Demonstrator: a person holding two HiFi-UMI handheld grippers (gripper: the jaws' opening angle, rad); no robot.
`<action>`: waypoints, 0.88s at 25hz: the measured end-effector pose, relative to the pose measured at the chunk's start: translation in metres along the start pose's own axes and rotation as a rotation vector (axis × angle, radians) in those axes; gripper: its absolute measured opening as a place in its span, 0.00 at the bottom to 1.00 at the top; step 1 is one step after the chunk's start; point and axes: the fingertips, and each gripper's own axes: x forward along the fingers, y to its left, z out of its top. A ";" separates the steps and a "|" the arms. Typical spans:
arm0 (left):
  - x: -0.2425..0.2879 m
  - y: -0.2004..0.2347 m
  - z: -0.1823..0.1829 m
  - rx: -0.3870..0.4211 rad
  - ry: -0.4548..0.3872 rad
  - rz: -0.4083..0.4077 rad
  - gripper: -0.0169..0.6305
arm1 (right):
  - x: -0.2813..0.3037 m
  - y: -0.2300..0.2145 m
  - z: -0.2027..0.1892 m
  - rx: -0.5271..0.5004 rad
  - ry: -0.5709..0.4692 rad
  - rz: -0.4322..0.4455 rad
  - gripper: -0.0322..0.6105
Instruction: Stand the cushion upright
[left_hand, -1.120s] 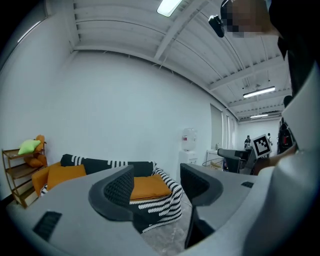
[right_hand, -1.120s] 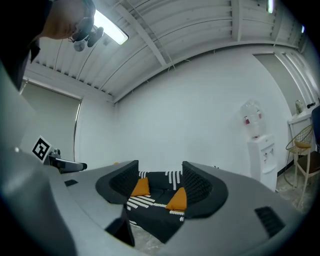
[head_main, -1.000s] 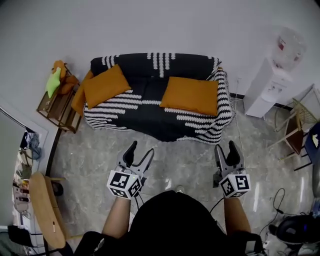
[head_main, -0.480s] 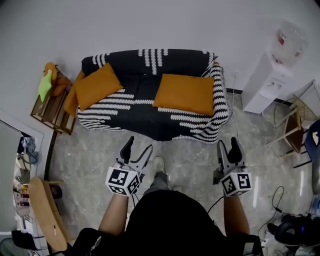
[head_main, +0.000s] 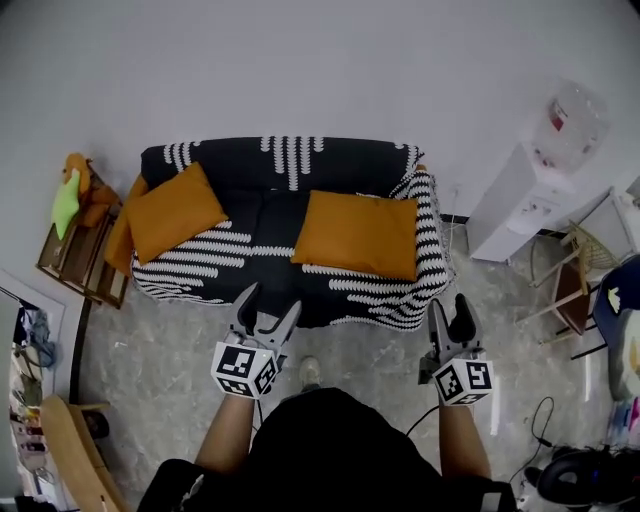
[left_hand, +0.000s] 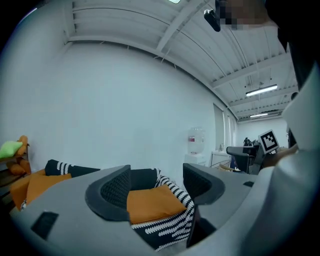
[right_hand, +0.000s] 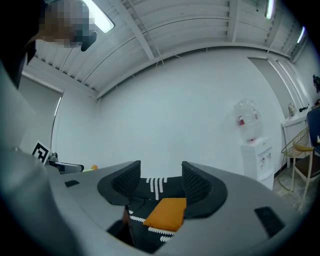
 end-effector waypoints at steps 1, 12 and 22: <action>0.009 0.010 0.002 -0.001 -0.002 -0.003 0.54 | 0.013 0.001 0.002 -0.004 -0.004 -0.003 0.44; 0.073 0.102 0.014 0.002 0.021 -0.052 0.54 | 0.121 0.049 -0.019 -0.213 0.064 0.024 0.44; 0.128 0.127 0.006 -0.014 0.053 -0.035 0.54 | 0.176 0.001 -0.021 -0.130 0.075 -0.061 0.44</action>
